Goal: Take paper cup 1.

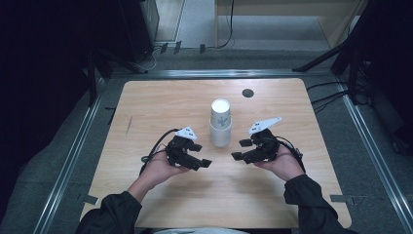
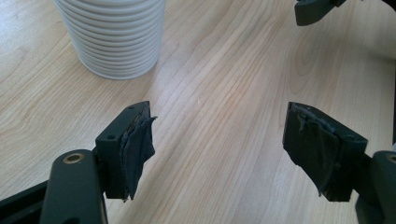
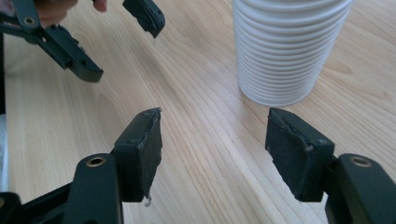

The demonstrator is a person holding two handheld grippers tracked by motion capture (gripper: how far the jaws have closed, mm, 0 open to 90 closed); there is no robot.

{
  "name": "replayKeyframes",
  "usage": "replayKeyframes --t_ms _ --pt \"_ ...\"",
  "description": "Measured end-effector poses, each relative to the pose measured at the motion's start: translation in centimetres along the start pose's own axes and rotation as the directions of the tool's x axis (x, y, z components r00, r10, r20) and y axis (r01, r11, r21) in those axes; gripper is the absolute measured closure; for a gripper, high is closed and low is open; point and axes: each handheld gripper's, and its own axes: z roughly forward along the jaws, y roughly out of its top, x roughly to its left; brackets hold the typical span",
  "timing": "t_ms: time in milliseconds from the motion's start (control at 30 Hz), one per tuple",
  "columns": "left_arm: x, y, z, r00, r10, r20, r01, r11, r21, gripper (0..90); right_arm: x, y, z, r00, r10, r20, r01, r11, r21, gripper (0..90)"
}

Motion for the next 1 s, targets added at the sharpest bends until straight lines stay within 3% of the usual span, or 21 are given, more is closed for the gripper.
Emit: replayKeyframes --t_ms 333,667,833,1000 --pt "0.7 0.3 -0.5 1.0000 -0.006 0.005 0.006 1.0000 -0.006 25.0 -0.3 -0.1 -0.7 0.9997 0.010 0.023 -0.011 0.999 0.034 37.5" --pt "1.1 0.3 -1.1 0.9999 -0.016 0.006 0.016 0.9999 -0.006 25.4 -0.4 -0.1 -1.2 0.9993 -0.025 0.027 0.024 0.998 0.051 36.4" --pt "0.9 0.0 -1.4 0.9989 -0.035 0.030 0.035 0.9994 0.001 25.4 -0.5 0.4 -1.6 0.9974 -0.065 0.033 0.063 0.997 0.053 35.0" --pt "0.6 -0.1 -1.7 0.9997 -0.016 0.016 0.016 0.9998 -0.009 25.4 -0.7 0.8 -1.8 0.9963 -0.081 0.030 0.079 0.995 0.064 34.9"
